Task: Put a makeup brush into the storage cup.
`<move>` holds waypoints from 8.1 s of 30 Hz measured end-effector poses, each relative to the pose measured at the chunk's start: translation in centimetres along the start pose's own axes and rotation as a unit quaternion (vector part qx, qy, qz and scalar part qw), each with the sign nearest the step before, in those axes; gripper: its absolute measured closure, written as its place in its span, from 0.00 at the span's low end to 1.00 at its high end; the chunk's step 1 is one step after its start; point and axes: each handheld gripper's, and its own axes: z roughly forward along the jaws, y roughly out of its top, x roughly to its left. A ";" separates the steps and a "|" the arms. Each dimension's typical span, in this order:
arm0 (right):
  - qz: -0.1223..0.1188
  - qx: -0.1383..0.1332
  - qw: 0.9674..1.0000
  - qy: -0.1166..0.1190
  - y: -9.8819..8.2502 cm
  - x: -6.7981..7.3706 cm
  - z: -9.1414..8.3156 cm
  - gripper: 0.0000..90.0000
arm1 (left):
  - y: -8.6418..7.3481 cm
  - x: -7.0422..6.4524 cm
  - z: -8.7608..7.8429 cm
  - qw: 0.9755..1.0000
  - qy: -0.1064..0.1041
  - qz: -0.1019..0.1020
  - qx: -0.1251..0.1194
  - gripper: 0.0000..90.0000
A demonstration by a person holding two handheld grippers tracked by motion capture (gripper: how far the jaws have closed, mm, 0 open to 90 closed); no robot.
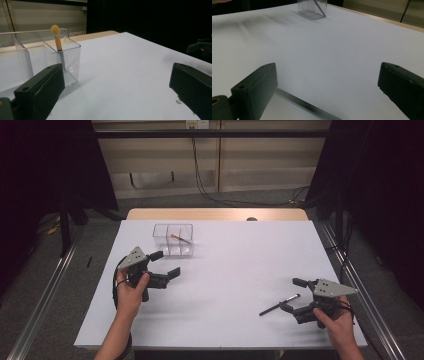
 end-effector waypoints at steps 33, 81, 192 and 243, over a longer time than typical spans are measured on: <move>-0.004 0.006 1.000 0.001 -0.1 0.0 0.0 0.03 | -1.9 -1.1 -3.3 0.999 -0.012 0.028 0.035 0.00; -0.005 0.006 1.000 0.010 0.7 -0.3 1.4 0.02 | -3.0 -1.4 -6.8 0.999 0.007 0.036 0.019 0.00; -0.060 0.396 0.913 0.073 4.4 -1.9 5.6 0.07 | -3.4 -1.9 -6.2 0.998 0.007 0.052 0.043 0.00; -0.092 0.457 0.881 0.077 4.6 -1.3 6.0 0.63 | -3.4 -2.0 -6.1 0.997 0.015 0.058 0.049 0.00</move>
